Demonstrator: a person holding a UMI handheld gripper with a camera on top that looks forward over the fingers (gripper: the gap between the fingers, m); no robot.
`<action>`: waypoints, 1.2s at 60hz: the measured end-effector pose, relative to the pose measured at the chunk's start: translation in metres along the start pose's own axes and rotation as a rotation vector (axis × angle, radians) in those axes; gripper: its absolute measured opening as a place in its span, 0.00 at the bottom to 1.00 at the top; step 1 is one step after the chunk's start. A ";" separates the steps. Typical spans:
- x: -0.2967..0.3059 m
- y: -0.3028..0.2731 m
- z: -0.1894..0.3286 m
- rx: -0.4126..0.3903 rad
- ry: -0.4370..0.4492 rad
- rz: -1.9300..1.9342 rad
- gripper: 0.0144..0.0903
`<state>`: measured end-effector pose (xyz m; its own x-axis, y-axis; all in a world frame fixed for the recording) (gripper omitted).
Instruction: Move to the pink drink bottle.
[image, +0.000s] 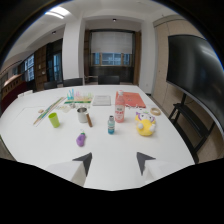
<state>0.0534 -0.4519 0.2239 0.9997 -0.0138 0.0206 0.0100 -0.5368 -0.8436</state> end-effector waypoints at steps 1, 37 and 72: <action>0.000 0.000 0.000 0.001 0.000 0.000 0.93; 0.028 -0.057 0.060 0.075 0.024 0.011 0.93; 0.047 -0.125 0.302 -0.027 -0.048 0.036 0.92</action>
<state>0.1055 -0.1310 0.1681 0.9994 0.0065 -0.0354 -0.0257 -0.5591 -0.8287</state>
